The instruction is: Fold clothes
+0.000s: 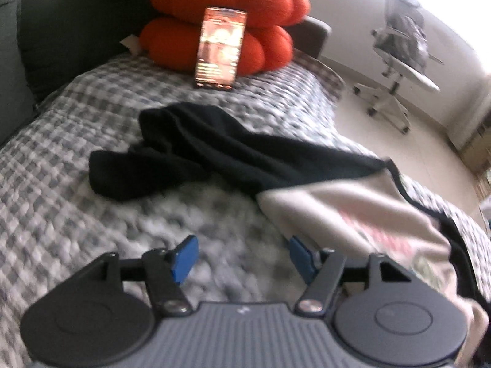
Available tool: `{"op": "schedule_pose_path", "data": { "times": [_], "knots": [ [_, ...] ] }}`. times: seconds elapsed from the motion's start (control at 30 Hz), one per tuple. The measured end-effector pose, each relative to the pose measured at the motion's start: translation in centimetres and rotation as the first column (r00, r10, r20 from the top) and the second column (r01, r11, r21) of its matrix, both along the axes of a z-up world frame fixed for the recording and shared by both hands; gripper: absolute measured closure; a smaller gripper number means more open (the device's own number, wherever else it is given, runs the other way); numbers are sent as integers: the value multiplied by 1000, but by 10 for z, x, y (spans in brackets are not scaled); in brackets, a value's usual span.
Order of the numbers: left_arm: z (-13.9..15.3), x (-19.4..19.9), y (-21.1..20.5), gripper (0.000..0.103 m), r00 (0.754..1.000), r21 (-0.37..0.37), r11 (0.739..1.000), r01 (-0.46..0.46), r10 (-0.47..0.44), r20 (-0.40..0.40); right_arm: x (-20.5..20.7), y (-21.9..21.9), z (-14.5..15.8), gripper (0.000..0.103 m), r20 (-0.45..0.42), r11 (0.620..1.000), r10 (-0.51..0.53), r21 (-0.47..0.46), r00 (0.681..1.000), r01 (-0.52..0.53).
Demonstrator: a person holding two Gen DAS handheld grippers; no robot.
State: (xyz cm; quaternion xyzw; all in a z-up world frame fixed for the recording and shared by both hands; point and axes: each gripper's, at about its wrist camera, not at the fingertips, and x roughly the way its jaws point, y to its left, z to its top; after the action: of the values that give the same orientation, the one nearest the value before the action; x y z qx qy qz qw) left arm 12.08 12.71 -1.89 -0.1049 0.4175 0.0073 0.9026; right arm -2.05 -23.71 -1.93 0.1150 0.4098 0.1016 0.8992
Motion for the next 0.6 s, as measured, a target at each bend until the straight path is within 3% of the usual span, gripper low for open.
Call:
{"op": "schedule_pose_path", "data": {
  "times": [0.27,0.6],
  "knots": [
    [-3,-56,-38,27,992,2,993,120,-120,29,-32,14,-13,49,-7,995,67,-69,998,-67],
    [-10,-113,-53,27,958,4,960,279,-279,60,-52,37,-29,52,-31,975,132,-175,991,-135]
  ]
}}
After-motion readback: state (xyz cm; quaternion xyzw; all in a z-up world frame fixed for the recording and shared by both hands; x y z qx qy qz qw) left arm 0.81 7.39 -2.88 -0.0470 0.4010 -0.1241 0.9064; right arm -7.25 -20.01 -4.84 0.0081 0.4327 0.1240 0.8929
